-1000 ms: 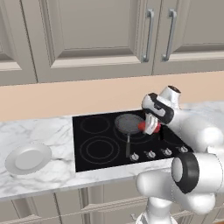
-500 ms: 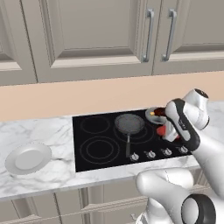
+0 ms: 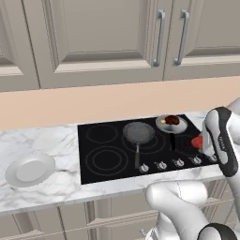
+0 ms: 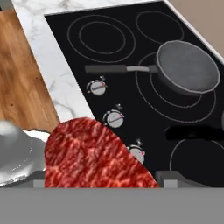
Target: Place one of the steaks on the plate and the other in the bowl. Then place the bowl in the fridge.
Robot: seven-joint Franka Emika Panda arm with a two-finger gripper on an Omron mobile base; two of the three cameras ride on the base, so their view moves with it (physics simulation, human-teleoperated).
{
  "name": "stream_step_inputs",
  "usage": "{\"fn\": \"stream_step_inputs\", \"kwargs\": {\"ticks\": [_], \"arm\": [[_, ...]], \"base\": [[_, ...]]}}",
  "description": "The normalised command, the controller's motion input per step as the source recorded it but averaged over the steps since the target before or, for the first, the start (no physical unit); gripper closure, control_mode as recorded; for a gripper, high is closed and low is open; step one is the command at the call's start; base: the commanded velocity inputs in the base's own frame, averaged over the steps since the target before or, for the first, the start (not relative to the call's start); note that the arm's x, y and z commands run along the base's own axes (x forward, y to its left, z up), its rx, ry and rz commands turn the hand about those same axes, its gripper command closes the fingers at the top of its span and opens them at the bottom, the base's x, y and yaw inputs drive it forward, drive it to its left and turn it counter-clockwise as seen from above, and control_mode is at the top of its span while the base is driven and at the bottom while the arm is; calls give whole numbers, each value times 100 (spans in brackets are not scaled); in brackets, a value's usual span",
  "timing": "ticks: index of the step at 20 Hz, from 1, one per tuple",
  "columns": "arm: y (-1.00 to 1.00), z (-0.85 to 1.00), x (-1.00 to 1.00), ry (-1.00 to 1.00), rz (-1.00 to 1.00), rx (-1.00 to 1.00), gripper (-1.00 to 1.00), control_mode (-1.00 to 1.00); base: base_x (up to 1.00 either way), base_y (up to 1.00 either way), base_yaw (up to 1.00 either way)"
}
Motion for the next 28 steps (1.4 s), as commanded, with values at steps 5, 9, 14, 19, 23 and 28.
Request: {"fn": "stream_step_inputs", "kwargs": {"ticks": [5, 9, 14, 19, 23, 28], "arm": [[-76, 28, -27, 0, 0, 0, 100, -100], [-76, 25, -4, 0, -1, 0, 100, -100], [-74, 5, 0, 0, 0, 0, 100, -100], [-78, 0, 0, -1, 0, 0, 100, -100], [-76, 0, 12, 0, 0, 0, 100, -100], [-66, 0, 29, 0, 0, 0, 100, -100]], "base": [[0, 0, 0], [0, 0, 0], [0, 0, 0], [0, 0, 0], [0, 0, 0], [0, 0, 0]]}}
